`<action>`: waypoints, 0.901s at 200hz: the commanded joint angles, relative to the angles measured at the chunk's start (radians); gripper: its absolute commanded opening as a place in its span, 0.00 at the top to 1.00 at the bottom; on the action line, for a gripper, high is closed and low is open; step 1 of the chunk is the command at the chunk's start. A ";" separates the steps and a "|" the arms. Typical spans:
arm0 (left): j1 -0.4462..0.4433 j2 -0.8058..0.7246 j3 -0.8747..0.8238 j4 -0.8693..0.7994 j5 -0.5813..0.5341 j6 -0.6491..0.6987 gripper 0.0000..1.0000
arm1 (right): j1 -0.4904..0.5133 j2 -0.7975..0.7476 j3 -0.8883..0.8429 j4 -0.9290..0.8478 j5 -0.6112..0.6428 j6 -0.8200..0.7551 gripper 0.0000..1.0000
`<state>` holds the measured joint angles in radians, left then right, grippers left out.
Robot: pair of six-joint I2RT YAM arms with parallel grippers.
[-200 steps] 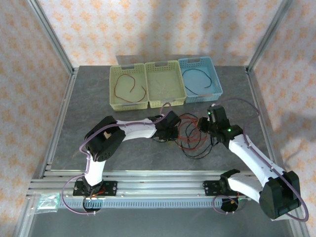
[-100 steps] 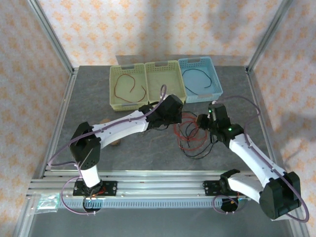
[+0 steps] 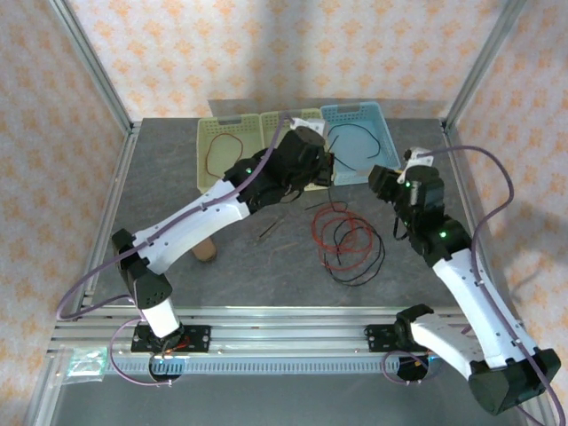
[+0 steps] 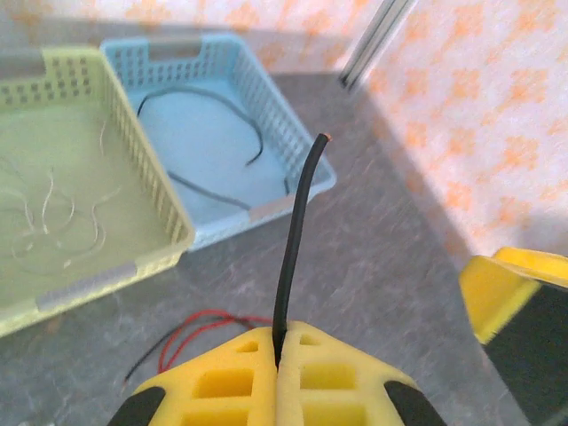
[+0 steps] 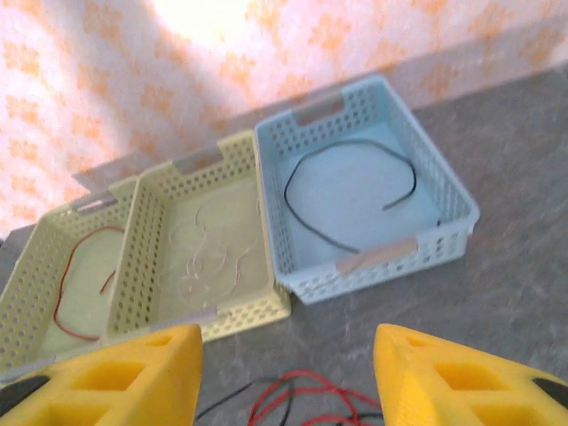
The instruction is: Untangle the cables
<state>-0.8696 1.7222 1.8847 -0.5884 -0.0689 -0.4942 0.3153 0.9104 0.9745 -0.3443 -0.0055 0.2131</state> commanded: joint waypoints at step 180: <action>0.146 -0.059 0.016 0.015 0.146 -0.063 1.00 | 0.092 0.218 -0.043 0.385 -0.673 -0.460 0.30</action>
<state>-0.7303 1.7100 1.9186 -0.6106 0.0559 -0.5488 0.3935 1.1076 0.9035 -0.0593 -0.6605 -0.2417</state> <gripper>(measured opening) 0.048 0.732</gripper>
